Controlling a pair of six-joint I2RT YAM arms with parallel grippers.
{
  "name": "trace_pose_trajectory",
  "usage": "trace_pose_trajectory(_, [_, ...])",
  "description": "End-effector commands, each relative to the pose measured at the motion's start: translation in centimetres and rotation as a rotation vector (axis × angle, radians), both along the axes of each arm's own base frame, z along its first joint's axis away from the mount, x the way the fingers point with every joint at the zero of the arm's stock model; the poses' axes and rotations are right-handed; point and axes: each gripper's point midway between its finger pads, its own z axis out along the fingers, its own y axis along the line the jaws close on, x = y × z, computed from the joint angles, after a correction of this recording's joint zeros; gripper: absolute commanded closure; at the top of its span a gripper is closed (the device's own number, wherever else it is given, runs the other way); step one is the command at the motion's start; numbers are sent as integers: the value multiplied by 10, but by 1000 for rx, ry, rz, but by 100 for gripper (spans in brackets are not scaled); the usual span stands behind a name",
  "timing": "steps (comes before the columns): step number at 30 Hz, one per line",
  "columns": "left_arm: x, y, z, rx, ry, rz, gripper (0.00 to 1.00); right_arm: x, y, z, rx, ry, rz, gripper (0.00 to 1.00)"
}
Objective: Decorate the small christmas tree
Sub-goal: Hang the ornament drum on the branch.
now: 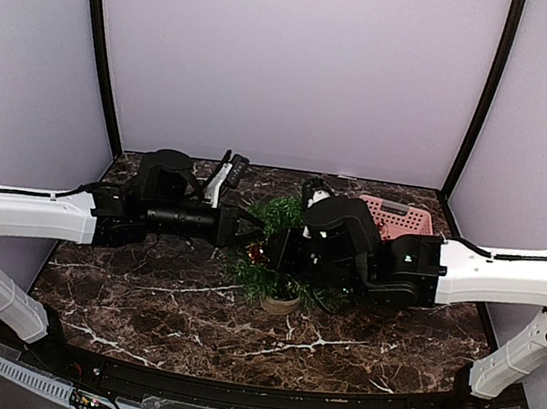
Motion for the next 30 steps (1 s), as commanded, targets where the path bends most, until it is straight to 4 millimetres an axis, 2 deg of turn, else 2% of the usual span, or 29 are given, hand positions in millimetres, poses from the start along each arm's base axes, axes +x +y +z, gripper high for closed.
trace_pose_trajectory(1, [1, 11, 8, -9, -33, 34, 97, 2, 6, 3, 28, 7, -3, 100])
trace_pose_trajectory(6, [0, 20, 10, 4, -44, 56, 86, 0, 7, -2, 25, 23, 2, 100])
trace_pose_trajectory(15, [-1, 37, 20, 13, -78, 115, 70, -2, 7, 2, 37, 20, 10, 100])
trace_pose_trajectory(21, [0, 50, 25, 32, -103, 156, 61, -3, 4, 9, 69, 3, 16, 81])
trace_pose_trajectory(30, [0, 58, 30, 33, -116, 186, 59, -7, 1, 21, 95, -29, 29, 69])
